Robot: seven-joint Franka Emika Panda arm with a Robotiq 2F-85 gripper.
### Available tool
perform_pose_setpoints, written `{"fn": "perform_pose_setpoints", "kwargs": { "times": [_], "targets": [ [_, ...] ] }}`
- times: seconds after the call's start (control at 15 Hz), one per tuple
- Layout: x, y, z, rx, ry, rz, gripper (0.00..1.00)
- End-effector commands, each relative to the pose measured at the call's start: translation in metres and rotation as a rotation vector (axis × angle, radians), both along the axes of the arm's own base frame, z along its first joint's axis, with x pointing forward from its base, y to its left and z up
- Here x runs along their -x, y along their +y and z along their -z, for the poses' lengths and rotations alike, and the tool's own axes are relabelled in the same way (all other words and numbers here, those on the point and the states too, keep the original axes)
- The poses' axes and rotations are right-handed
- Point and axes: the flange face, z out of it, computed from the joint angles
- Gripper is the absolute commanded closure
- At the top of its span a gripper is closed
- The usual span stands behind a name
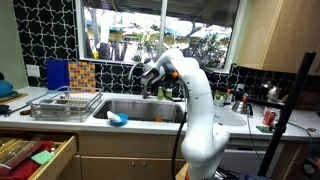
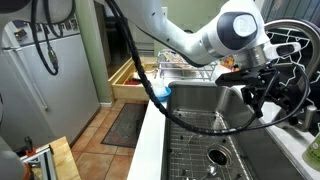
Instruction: Turn on the faucet then rinse the spoon under it
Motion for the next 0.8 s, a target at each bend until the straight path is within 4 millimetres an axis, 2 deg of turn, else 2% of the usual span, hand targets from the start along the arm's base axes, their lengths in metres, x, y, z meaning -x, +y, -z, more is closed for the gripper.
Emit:
{"fn": "perform_pose_setpoints", "kwargs": {
  "times": [0.0, 0.33, 0.4, 0.73],
  "targets": [
    [0.004, 0.000, 0.003, -0.029, 0.018, 0.004, 0.00],
    [0.009, 0.001, 0.008, -0.051, 0.029, 0.003, 0.00],
    [0.008, -0.001, 0.017, -0.047, 0.027, 0.060, 0.00],
    [0.032, 0.036, 0.092, -0.247, 0.148, -0.055, 0.00]
  ]
}}
